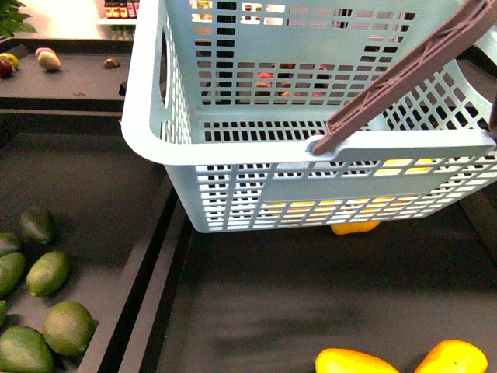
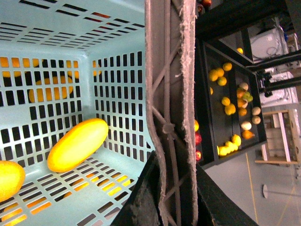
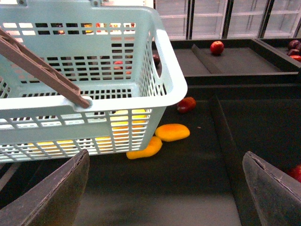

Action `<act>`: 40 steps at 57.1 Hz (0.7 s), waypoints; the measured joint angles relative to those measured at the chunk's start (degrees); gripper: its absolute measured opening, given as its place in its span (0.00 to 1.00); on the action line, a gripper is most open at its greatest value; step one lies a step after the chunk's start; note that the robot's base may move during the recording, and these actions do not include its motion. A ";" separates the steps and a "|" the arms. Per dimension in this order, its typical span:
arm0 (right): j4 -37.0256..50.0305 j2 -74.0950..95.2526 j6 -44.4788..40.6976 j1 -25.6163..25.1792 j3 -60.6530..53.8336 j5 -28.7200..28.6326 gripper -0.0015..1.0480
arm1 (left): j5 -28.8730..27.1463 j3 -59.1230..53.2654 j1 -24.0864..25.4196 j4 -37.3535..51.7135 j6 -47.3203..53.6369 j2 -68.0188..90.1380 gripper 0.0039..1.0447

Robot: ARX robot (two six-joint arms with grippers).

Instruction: Pick lemon and mango into basket

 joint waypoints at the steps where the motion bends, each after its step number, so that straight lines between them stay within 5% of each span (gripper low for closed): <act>1: 0.00 0.00 0.00 0.00 0.00 0.00 0.91 | 0.15 0.00 -0.02 0.00 0.00 0.00 0.07; 40: -0.09 -0.22 -0.02 0.00 0.00 -0.11 0.92 | -0.09 0.00 0.57 0.00 -0.04 0.00 0.07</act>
